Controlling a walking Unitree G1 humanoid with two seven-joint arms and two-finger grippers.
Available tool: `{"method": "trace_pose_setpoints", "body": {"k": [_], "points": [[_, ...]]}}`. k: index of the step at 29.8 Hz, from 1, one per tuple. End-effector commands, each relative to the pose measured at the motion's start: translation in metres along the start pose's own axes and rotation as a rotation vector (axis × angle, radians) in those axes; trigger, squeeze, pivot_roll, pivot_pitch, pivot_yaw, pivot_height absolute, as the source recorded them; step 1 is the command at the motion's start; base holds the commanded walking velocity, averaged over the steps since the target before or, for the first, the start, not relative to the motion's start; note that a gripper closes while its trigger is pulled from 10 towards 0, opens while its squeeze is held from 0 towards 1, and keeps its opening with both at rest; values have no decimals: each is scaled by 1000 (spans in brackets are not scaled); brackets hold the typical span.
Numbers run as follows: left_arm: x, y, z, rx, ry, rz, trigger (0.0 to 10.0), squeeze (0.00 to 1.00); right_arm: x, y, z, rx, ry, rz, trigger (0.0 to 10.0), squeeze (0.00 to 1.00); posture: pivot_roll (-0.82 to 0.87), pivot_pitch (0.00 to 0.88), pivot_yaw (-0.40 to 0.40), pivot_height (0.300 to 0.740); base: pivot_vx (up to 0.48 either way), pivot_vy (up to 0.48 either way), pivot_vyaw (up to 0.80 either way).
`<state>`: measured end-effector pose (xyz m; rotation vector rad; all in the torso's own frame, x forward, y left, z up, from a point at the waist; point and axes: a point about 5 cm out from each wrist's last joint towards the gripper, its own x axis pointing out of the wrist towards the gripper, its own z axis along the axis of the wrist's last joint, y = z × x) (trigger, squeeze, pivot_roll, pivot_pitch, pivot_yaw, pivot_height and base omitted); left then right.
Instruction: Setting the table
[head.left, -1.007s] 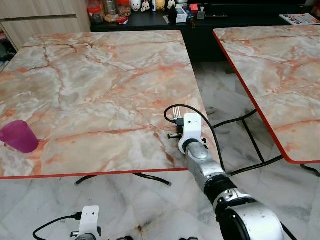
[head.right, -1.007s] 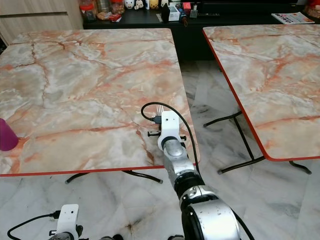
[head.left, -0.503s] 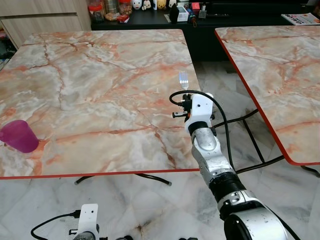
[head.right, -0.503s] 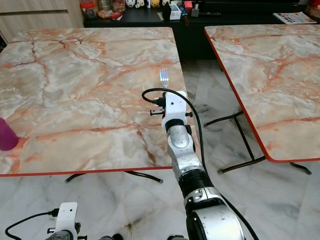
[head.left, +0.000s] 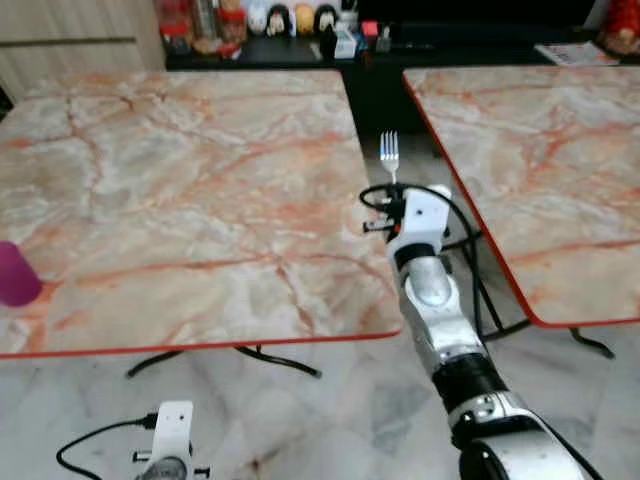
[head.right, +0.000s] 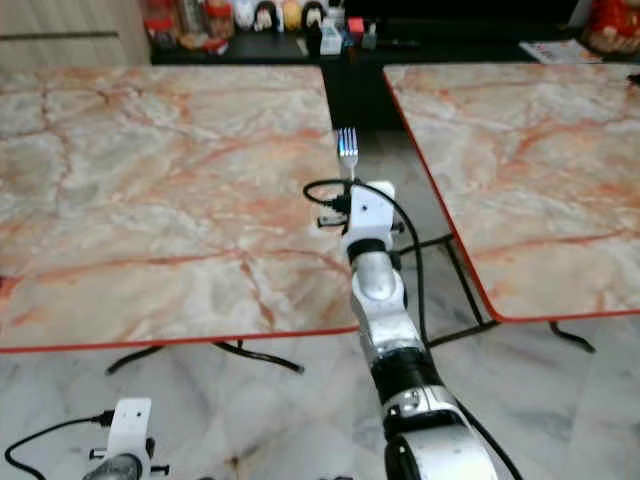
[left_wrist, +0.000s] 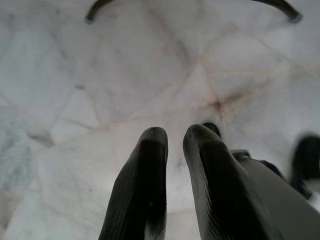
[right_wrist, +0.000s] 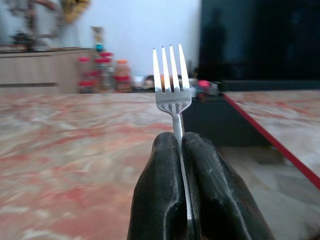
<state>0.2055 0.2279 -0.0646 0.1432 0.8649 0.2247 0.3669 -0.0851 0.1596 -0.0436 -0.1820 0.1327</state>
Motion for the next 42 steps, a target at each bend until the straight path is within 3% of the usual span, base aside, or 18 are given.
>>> {"method": "trace_pose_setpoints", "body": {"k": [1,17,42], "points": [[-2,-3,-9,19,20,-6,10000,0,0,-7,4,1,-15,-19,10000,0,-29,77,-10,740,0,-458,0],[-2,0,-10,24,21,-3,10000,0,0,-11,2,16,-1,-43,10000,0,-43,61,5,740,0,-443,0],[-2,2,-12,18,27,2,10000,0,-1,-18,-1,10,26,-64,10000,0,-4,135,6,740,248,-408,0]]}}
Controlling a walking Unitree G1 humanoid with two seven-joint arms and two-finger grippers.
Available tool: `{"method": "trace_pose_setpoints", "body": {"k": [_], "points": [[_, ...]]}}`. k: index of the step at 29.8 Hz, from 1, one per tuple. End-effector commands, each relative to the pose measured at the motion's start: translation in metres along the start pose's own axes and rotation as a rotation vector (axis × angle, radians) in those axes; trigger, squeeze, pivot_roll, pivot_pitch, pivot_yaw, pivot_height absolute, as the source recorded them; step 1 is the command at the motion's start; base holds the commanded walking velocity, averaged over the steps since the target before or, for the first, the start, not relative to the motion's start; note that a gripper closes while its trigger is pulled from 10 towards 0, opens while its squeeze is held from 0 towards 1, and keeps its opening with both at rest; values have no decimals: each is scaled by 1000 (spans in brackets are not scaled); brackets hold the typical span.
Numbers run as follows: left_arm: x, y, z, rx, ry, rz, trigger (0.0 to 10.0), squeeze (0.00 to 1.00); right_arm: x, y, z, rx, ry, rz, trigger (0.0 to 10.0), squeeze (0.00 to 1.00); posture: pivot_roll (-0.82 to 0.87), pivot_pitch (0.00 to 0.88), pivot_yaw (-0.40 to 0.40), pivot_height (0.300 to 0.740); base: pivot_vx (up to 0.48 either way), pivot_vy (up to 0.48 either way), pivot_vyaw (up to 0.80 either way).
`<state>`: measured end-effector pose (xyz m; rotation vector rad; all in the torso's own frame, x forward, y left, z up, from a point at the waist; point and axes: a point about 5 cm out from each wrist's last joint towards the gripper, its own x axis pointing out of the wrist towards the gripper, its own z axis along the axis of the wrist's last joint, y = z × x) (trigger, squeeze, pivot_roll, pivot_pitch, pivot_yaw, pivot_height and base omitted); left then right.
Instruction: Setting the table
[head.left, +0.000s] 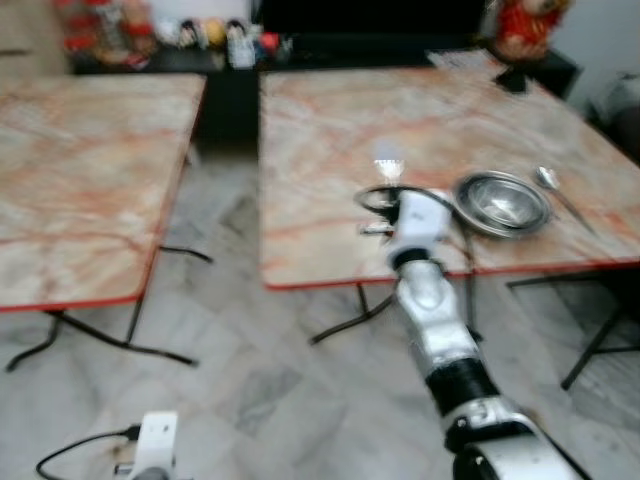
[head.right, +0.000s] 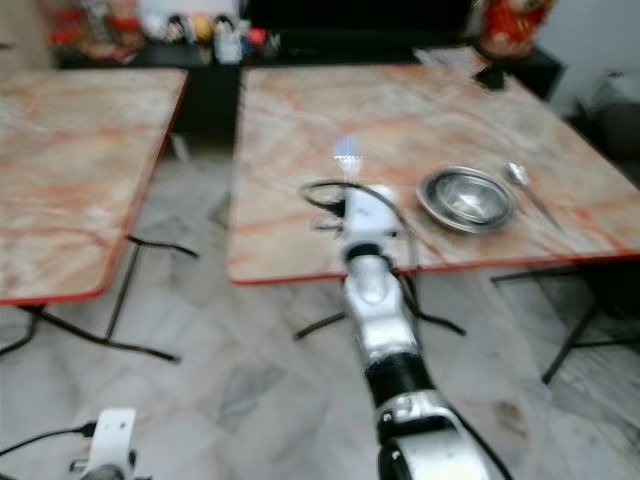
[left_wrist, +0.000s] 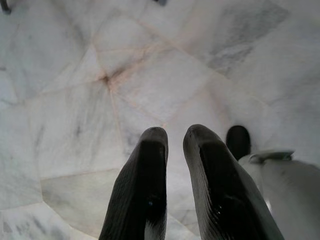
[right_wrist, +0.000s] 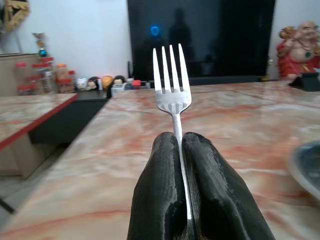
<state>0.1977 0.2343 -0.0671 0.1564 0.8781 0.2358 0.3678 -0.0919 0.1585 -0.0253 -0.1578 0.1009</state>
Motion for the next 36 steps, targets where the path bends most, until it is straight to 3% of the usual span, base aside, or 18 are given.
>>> {"method": "trace_pose_setpoints", "body": {"k": [1,14,36], "points": [[-1,-5,-4,6,13,-13,10000,0,0,-11,0,-9,4,-31,10000,0,-6,135,4,740,259,-401,0],[-2,-10,-5,0,18,-22,10000,0,0,-19,5,-20,-9,-50,10000,0,-44,143,5,740,257,-402,0],[-2,-10,-5,-7,13,-20,10000,0,-7,-16,0,-21,5,-27,10000,0,-44,141,2,740,260,-393,0]]}}
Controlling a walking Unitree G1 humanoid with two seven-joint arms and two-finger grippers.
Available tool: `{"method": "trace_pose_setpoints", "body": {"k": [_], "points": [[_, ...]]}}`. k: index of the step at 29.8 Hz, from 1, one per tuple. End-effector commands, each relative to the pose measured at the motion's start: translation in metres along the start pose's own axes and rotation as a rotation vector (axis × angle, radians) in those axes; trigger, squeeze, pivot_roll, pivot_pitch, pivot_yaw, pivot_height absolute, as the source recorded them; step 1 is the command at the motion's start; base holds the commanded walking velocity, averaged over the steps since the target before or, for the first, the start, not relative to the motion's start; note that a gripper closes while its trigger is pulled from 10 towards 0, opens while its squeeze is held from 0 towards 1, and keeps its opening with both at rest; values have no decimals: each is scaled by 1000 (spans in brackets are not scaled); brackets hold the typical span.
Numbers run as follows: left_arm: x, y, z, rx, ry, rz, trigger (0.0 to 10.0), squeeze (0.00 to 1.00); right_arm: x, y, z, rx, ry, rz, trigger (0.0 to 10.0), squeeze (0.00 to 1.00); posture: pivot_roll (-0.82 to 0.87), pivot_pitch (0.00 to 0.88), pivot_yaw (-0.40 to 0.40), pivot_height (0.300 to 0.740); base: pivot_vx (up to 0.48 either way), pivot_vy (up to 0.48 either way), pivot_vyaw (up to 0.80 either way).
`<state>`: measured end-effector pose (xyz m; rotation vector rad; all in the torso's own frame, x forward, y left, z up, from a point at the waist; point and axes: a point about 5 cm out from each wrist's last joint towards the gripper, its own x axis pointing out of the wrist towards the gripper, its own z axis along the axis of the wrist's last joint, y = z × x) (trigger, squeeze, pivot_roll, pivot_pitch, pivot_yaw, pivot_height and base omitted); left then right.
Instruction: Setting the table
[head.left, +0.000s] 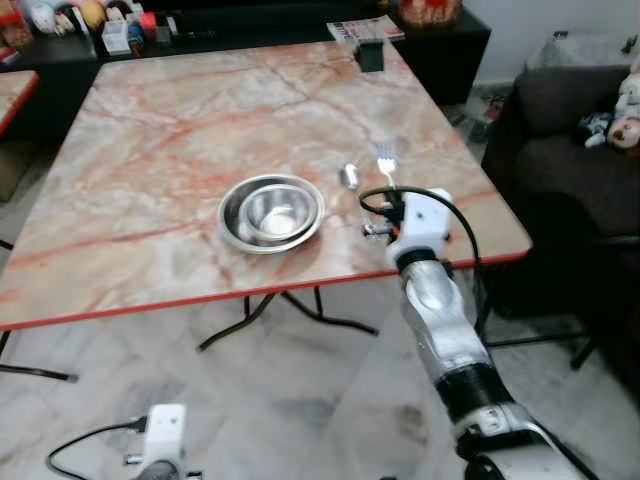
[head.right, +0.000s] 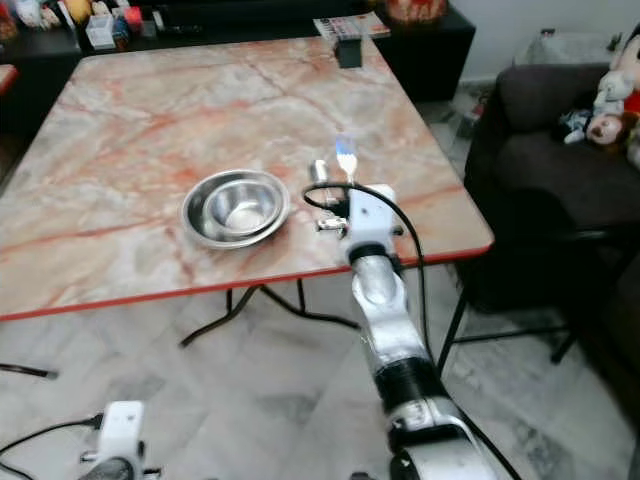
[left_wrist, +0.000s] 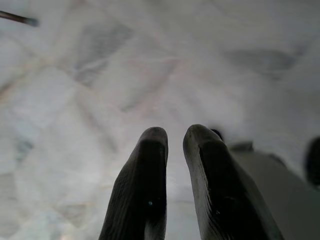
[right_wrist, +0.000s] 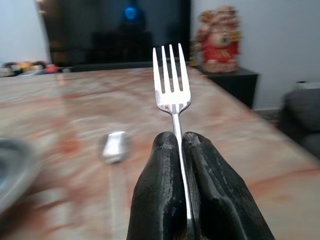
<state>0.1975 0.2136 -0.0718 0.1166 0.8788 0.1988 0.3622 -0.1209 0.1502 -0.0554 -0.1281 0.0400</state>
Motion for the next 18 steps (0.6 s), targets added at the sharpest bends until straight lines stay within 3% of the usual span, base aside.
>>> {"method": "trace_pose_setpoints", "body": {"k": [1,16,18], "points": [[0,11,-2,13,12,30,10000,0,2,12,8,13,-26,31,10000,0,-44,141,2,740,0,0,0],[1,13,2,-11,-14,42,10000,0,-2,20,5,17,-12,67,10000,0,-44,144,2,740,0,0,0],[1,14,3,-11,-14,48,10000,0,-2,20,5,3,-16,69,10000,0,-43,143,1,740,307,0,0]]}}
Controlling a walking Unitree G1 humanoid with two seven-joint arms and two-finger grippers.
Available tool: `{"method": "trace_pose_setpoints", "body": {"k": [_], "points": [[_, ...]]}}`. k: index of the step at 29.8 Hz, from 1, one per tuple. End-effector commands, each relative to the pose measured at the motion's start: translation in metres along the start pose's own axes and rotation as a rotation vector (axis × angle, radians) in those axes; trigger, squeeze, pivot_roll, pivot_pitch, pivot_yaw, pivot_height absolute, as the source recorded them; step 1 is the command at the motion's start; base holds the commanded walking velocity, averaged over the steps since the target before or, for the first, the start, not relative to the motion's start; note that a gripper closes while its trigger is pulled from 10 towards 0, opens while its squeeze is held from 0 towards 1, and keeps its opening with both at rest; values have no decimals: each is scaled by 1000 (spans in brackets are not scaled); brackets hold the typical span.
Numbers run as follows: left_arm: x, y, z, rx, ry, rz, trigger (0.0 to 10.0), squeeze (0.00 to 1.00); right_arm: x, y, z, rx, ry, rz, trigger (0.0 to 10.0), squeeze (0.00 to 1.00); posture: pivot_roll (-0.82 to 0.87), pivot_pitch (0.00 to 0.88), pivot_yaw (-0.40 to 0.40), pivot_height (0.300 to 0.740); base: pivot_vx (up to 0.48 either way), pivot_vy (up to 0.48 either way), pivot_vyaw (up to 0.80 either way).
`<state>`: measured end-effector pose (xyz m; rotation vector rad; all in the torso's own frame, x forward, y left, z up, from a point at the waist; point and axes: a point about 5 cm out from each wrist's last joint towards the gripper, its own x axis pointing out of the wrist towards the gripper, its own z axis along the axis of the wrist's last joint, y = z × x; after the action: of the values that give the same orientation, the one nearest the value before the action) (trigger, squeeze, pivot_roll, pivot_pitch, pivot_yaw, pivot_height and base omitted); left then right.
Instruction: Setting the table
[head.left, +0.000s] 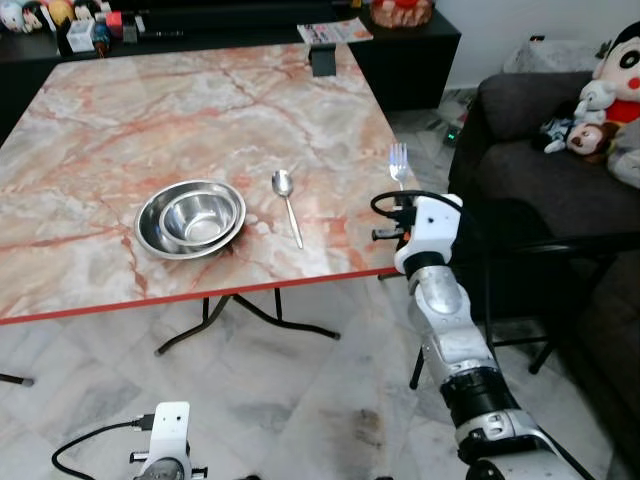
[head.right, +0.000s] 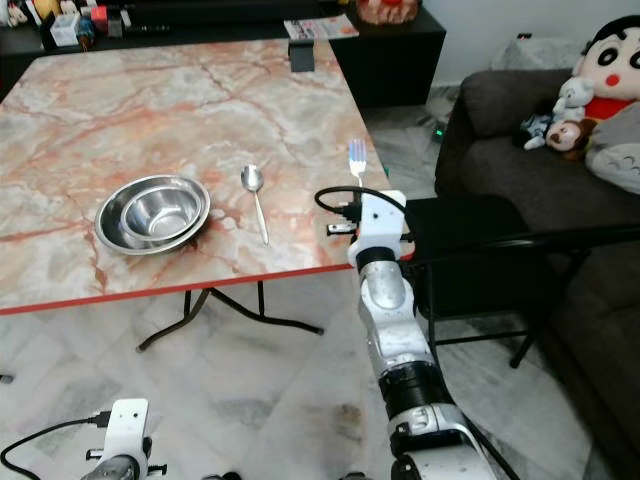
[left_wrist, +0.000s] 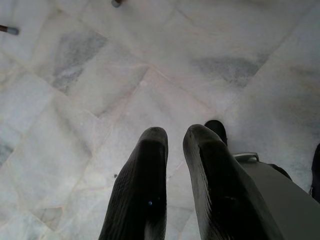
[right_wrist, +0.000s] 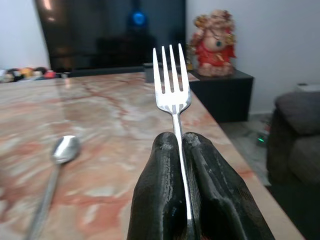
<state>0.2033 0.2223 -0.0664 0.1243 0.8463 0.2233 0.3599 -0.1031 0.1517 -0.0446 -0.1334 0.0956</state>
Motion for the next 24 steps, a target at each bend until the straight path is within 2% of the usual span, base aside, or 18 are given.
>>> {"method": "trace_pose_setpoints", "body": {"k": [1,6,12,24], "points": [[-1,5,-5,-5,16,23,10000,0,-1,2,2,-12,-9,15,10000,0,-42,143,1,740,352,0,0],[-1,5,-5,-4,17,23,10000,0,0,3,3,-20,-15,26,10000,0,-47,142,2,740,365,0,0],[-1,5,-5,-3,18,20,10000,0,-1,3,2,-3,-12,21,10000,0,-46,144,2,740,377,0,552],[-1,4,-6,-4,21,18,10000,0,-1,3,3,2,-13,16,10000,0,-46,145,1,740,380,0,0]]}}
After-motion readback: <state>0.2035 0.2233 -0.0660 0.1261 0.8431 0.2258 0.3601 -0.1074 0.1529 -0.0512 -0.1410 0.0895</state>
